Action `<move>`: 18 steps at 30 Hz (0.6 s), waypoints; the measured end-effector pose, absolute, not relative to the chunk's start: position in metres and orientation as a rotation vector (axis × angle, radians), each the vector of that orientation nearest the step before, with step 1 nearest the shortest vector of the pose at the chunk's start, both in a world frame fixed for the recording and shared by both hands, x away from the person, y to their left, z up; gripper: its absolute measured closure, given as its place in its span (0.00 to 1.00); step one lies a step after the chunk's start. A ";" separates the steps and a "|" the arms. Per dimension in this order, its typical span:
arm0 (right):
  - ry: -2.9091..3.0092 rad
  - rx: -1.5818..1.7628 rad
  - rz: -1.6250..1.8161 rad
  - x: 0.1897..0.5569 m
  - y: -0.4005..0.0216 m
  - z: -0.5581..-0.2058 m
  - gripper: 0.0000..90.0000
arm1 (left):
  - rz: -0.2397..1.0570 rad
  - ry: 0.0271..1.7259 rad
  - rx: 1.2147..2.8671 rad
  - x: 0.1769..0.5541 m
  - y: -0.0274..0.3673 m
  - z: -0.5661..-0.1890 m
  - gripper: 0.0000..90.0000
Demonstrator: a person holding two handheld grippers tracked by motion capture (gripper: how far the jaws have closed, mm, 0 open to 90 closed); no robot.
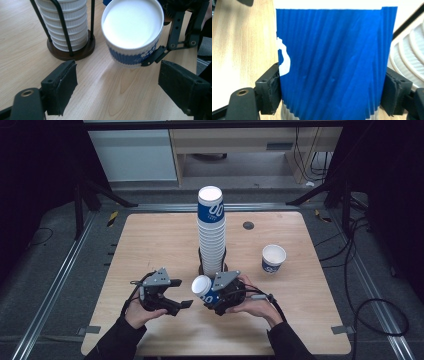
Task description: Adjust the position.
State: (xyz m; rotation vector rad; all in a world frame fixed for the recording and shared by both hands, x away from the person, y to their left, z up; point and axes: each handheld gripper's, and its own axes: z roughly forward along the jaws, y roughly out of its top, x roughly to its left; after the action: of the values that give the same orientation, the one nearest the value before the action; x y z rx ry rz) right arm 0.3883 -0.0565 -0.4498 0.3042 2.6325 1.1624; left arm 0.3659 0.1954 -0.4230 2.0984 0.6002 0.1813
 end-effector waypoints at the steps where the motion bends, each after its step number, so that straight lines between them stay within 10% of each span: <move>1: 2.635 0.298 1.162 0.388 -0.055 -0.450 0.22 | 0.179 0.598 2.100 0.366 0.194 -0.423 0.17; 18: 2.658 0.186 1.159 0.379 -0.034 -0.459 0.22 | 0.144 0.572 2.136 0.365 0.178 -0.426 0.17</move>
State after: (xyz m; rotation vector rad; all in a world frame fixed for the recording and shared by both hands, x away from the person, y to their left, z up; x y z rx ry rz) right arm 0.3791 -0.0338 -0.4592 0.1856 2.6582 1.1586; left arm 0.3651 0.1784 -0.4260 2.1356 0.5723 0.1443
